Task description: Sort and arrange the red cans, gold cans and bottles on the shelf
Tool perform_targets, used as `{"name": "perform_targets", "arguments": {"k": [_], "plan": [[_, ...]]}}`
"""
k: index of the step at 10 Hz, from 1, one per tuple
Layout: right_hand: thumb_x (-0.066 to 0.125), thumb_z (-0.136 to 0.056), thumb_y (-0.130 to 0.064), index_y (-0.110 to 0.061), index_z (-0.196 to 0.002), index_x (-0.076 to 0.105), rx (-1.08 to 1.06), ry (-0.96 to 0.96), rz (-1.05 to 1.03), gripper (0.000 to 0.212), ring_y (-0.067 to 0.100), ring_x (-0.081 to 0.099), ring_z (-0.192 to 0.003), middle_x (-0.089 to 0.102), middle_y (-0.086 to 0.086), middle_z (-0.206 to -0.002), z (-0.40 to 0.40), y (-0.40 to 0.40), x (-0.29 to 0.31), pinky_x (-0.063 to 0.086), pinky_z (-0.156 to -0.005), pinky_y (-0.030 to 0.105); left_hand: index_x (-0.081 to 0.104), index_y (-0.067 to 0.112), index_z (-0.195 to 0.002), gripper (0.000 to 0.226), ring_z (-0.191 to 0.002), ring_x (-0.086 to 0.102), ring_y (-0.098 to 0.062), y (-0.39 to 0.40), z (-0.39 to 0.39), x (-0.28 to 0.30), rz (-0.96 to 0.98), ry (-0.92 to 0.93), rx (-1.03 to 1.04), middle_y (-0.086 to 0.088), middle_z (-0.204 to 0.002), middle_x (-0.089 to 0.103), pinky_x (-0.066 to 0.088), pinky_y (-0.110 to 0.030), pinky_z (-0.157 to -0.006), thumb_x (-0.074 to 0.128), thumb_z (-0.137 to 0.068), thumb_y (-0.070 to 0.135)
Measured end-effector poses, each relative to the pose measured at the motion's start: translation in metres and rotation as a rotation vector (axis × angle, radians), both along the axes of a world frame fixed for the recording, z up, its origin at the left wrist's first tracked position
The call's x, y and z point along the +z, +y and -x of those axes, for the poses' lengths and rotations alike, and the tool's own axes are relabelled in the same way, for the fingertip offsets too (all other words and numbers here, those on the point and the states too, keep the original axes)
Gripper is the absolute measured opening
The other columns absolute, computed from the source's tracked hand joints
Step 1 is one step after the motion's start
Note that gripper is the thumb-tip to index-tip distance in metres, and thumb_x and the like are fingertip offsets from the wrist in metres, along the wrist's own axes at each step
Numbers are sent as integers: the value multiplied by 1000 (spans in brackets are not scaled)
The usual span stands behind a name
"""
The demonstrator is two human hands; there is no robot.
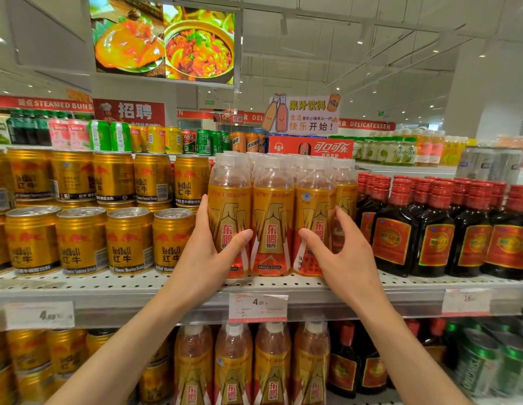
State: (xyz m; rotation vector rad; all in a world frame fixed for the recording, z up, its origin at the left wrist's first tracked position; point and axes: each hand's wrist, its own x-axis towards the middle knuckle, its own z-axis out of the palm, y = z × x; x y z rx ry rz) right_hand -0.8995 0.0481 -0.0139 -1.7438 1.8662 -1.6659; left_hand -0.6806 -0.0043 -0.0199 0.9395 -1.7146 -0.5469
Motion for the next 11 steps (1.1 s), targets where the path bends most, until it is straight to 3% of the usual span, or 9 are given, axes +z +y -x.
{"name": "perform_targets", "arguments": {"k": [1,2,3,4,5,6,7,9,11], "plan": [[62,-88,-63,-29,-160,23,-14,0,31,89,13,34,-147,38,-7,-160,-8,-3,-3,34,-120,43,1,42,-157,94,-128,50,6,-1,1,-1,13,8,20,22,-148,46,43,-21,-102,65,-89,54],[64,-87,-62,-28,-160,25,-8,-8,22,89,14,30,-150,36,-7,-162,-7,-4,-2,32,-121,46,6,40,-156,89,-107,49,28,-1,1,0,-3,4,17,39,-127,47,43,1,-77,65,-90,49],[67,-87,-58,-26,-159,27,12,-2,10,89,13,28,-151,35,-7,-162,-1,-2,0,29,-123,42,7,40,-157,87,-97,43,38,0,1,0,-15,0,19,48,-116,41,39,6,-69,64,-91,49],[65,-88,-59,-26,-160,25,24,-3,30,88,12,29,-151,35,-7,-162,-1,-3,-4,30,-122,42,4,41,-156,88,-105,47,30,-2,2,-2,-11,2,14,41,-125,45,42,2,-77,63,-91,49],[55,-89,-67,-29,-161,17,13,19,39,90,13,32,-149,35,-6,-161,-7,-5,-10,35,-120,45,-3,43,-156,94,-130,48,4,-3,3,-3,-4,8,4,22,-149,43,45,-29,-107,63,-90,54],[44,-90,-75,-33,-161,7,-38,66,54,90,17,30,-151,31,-4,-162,-13,-9,-17,38,-116,52,-6,44,-155,98,-137,46,-6,-5,3,-5,3,14,3,15,-155,39,43,-45,-112,64,-88,58],[41,-94,-71,-31,-162,6,-84,93,50,87,16,23,-154,23,-5,-167,-16,-9,-21,34,-119,51,-11,43,-155,101,-143,39,-9,-4,5,-7,40,10,52,12,-161,30,41,-47,-114,61,-87,62],[44,-95,-65,-30,-162,2,-98,146,47,88,13,12,-156,14,-5,-170,-20,1,-23,18,-122,37,-9,30,-158,99,-152,14,-8,10,8,-11,253,-76,178,7,-167,8,25,-28,-117,63,-92,46],[50,-97,-57,-28,-162,11,-93,259,171,81,8,16,-154,19,-7,-168,-24,22,-32,25,-123,39,15,26,-160,83,-155,9,-14,30,-10,-22,494,-282,218,3,-169,-2,20,-32,-119,63,-94,40]]}}
